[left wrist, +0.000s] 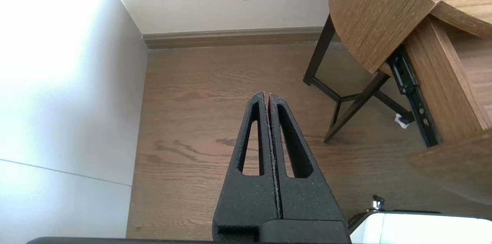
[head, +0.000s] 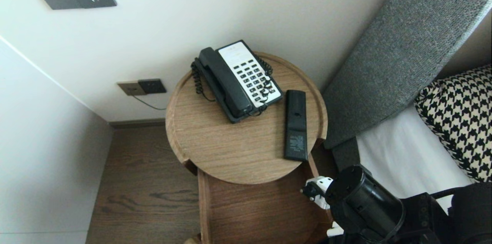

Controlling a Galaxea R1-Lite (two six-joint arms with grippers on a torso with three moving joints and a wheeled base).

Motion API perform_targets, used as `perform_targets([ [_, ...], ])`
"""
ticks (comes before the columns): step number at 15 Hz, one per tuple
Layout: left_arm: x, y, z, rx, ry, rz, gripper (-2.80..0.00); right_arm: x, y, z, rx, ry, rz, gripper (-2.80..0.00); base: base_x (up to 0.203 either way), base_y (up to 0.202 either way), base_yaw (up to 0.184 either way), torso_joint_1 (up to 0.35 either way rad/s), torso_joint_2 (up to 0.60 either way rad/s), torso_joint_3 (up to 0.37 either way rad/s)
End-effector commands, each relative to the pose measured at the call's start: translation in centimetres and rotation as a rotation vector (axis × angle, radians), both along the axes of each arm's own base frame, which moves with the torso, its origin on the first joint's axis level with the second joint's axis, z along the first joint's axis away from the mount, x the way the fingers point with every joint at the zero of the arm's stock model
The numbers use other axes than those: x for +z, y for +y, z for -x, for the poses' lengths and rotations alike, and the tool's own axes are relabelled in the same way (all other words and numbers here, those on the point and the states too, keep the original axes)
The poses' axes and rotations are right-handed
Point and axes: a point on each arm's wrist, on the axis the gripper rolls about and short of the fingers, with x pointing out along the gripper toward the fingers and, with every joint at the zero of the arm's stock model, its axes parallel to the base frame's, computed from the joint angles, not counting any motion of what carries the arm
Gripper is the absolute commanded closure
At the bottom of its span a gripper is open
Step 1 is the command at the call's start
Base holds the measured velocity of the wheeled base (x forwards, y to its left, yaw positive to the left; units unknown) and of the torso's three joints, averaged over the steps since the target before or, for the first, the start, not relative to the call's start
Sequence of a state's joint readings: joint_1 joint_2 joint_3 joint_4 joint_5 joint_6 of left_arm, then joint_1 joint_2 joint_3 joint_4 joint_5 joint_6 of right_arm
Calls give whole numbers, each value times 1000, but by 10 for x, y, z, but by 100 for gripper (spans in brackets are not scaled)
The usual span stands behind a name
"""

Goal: Open the nightstand drawer

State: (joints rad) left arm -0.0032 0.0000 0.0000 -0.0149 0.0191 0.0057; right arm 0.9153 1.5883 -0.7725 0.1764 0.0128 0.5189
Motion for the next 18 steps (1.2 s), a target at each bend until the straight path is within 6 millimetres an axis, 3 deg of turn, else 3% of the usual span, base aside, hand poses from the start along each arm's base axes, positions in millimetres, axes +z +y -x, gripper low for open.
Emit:
perform_targets([
  [1,0,0,0,2,0,0,0,-5,-5,4,2,17,16,0,0,0,0,0,0,0],
  [6,0,0,0,2,0,0,0,-14,-9,18,37,36,42,0,0,0,0,0,0,0],
  [18,0,0,0,2,0,0,0,-11,-14,31,56,28,20,0,0,0,0,0,0,0],
])
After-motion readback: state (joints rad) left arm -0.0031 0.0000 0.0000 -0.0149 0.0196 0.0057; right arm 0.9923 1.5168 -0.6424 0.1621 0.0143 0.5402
